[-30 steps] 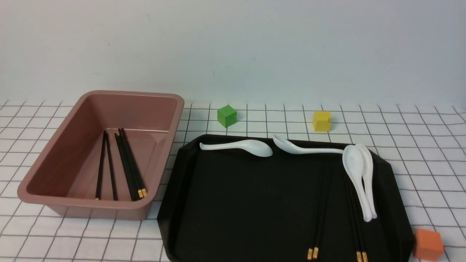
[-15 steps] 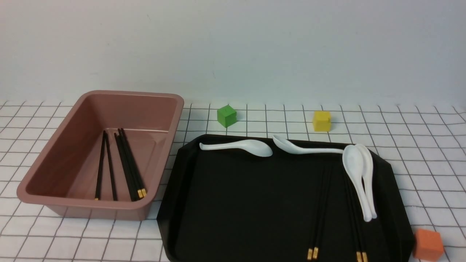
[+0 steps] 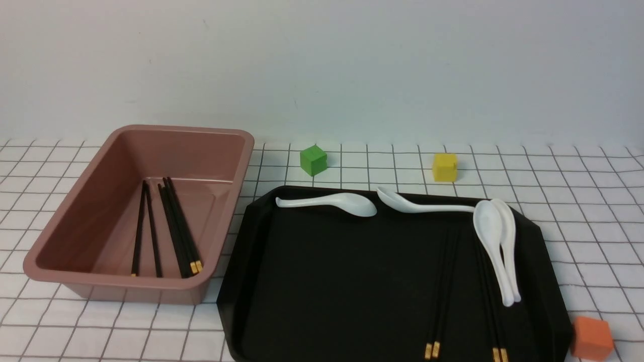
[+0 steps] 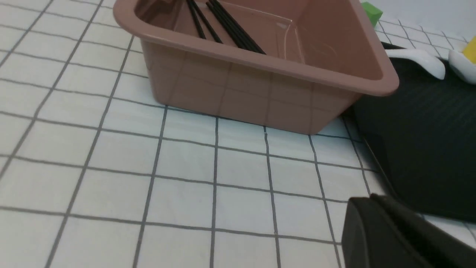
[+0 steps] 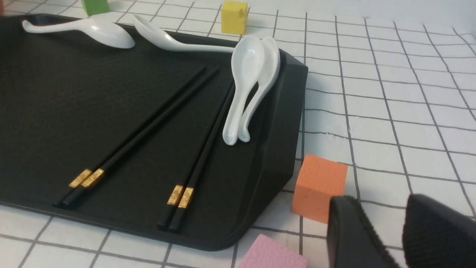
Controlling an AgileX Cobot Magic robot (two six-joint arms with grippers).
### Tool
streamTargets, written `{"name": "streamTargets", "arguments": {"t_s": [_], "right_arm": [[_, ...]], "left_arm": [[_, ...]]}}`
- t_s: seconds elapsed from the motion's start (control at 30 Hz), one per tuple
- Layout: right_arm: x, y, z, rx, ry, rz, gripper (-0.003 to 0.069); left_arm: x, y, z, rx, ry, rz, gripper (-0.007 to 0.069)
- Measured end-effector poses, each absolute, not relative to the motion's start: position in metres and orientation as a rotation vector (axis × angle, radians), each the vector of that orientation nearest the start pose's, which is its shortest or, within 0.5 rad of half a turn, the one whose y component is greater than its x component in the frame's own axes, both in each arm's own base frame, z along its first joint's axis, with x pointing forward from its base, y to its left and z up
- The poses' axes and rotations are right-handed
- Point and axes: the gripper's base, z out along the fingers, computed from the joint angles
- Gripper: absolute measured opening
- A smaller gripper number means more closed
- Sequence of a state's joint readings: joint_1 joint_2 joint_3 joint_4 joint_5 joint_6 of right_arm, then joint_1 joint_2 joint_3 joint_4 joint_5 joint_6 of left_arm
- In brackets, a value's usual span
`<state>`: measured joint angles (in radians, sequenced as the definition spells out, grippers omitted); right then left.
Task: On white black tablecloth take chopsticks from black tray and put them in box.
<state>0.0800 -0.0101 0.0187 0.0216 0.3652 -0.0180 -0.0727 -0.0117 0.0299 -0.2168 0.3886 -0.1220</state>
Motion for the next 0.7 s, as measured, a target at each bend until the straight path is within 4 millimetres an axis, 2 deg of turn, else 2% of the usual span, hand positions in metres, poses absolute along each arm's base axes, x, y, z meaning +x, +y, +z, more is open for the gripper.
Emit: {"name": "streamTargets", "arguments": {"t_s": [0.7], "right_arm": [[0.0525,0.0049,0.1746,-0.078,1.856,0.064,0.024]], "left_arm": [[0.0513,-0.0113,0.1694,-0.231,1.888,-0.383,0.0027]]}}
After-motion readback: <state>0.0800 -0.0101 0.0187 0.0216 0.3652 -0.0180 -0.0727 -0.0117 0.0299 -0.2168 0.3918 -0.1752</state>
